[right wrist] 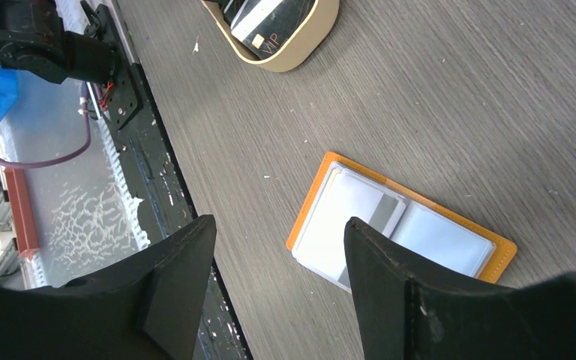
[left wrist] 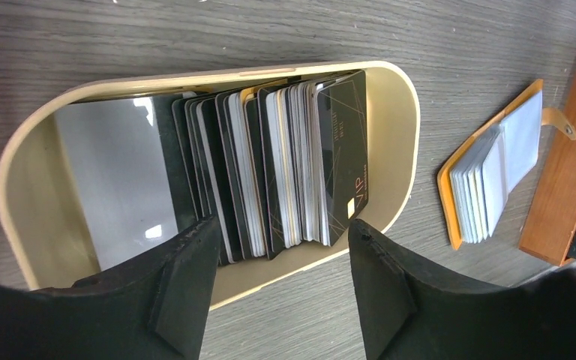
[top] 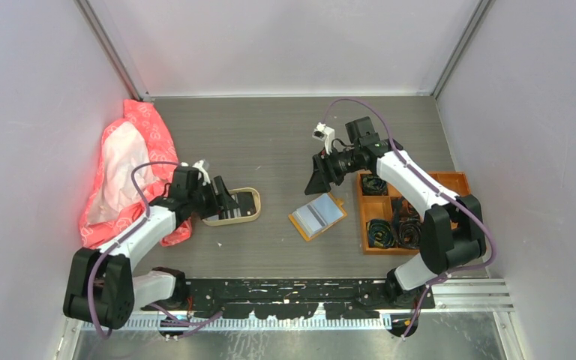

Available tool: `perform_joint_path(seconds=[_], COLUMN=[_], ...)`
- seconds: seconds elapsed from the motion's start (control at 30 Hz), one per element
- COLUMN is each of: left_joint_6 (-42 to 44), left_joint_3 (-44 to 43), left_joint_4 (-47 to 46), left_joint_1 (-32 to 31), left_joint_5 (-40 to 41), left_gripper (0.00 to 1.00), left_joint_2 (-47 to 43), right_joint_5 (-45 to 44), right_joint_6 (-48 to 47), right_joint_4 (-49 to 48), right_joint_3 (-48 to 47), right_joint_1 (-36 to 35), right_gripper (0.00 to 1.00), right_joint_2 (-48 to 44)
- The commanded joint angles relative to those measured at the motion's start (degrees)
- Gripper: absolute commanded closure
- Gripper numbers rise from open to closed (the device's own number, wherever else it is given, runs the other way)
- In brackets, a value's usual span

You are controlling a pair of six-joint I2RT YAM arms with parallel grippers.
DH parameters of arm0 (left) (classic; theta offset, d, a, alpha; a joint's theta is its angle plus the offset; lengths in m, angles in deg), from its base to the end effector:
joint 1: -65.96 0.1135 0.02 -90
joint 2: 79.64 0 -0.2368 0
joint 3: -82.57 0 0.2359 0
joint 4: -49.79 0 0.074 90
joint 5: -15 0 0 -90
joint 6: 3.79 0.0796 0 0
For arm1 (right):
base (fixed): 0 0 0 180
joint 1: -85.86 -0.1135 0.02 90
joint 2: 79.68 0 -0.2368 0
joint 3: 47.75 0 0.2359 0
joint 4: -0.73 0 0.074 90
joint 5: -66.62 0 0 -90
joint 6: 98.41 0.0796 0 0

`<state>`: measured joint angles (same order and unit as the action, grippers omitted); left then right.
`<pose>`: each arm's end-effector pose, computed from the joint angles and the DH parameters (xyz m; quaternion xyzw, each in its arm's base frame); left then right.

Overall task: Put the credit cards into the card holder
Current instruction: Pick up the credit card from the storage box.

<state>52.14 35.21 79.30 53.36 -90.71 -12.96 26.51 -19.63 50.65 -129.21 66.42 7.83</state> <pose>0.2374 -0.0751 0.1395 -0.1255 0.9201 -0.2554 0.2691 0.2762 0.1620 0.2214 -0.3482 0.8035 0.4213 0.2357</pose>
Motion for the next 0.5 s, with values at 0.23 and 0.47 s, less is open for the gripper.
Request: perform_joint_path(seconds=[0.23,0.47], left_joint_6=[-1.1,0.1], left_joint_3=[-0.4,-1.7], left_joint_4=[-7.8,-4.2], left_joint_1=[0.6,0.6], left_joint_5=[-4.7,-2.2], left_gripper=[0.42,0.41], left_joint_2=[5.5,5.0], right_joint_5=[2.2,2.3], right_joint_6=[-0.9,-1.0], right_joint_4=[0.2,0.3], right_joint_3=[-1.6,-1.7], right_joint_1=[-0.2,-0.2], right_gripper=[0.32,0.32], right_joint_2=[0.8,1.0])
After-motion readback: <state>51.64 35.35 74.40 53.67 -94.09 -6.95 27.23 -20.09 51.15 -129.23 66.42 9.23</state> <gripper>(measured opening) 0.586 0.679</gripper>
